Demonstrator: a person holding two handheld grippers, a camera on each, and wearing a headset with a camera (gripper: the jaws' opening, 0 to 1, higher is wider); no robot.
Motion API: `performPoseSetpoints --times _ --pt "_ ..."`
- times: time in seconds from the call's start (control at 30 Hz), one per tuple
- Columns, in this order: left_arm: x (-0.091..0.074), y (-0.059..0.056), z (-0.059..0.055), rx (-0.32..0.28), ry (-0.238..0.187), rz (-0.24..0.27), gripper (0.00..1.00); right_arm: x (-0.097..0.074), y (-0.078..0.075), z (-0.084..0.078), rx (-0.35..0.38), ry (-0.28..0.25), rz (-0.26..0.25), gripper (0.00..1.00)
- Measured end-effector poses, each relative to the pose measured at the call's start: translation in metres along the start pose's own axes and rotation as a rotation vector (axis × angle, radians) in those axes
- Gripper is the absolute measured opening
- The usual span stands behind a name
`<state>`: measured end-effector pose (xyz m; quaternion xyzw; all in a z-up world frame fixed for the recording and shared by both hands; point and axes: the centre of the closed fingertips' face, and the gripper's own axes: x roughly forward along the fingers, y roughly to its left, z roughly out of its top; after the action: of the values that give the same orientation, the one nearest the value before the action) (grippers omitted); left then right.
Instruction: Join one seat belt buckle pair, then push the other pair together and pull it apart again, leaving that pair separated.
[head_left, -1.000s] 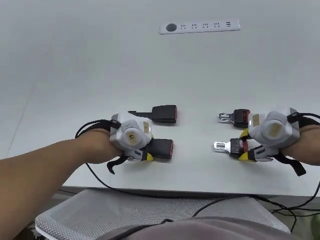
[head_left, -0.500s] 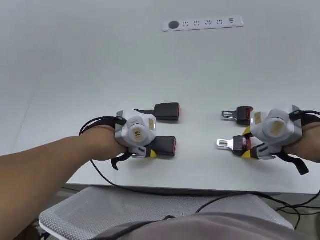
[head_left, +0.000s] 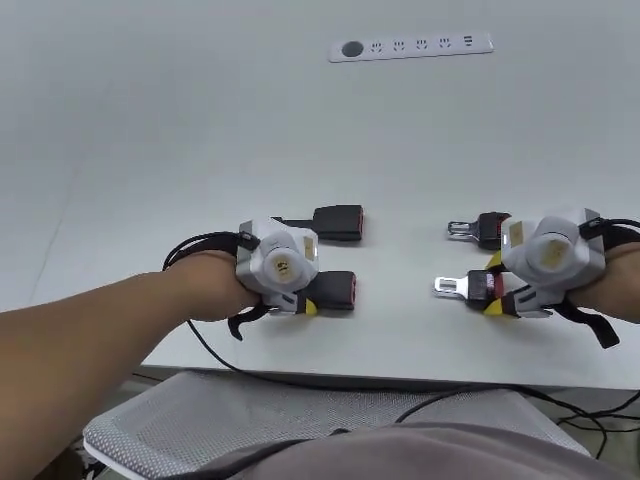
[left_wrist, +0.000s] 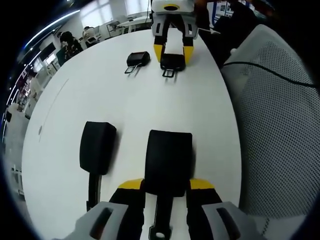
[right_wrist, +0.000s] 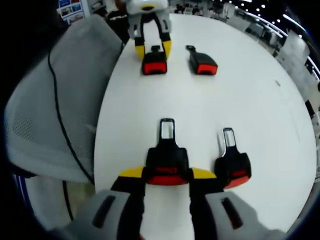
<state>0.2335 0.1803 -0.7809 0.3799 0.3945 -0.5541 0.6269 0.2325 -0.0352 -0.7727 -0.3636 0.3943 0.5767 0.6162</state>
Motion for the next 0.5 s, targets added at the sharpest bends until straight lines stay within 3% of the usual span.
performPoseSetpoints --times 0.5 --pt "-0.004 0.008 0.003 0.000 -0.010 -0.018 0.33 0.003 -0.013 -0.004 -0.032 0.024 -0.006 0.35"
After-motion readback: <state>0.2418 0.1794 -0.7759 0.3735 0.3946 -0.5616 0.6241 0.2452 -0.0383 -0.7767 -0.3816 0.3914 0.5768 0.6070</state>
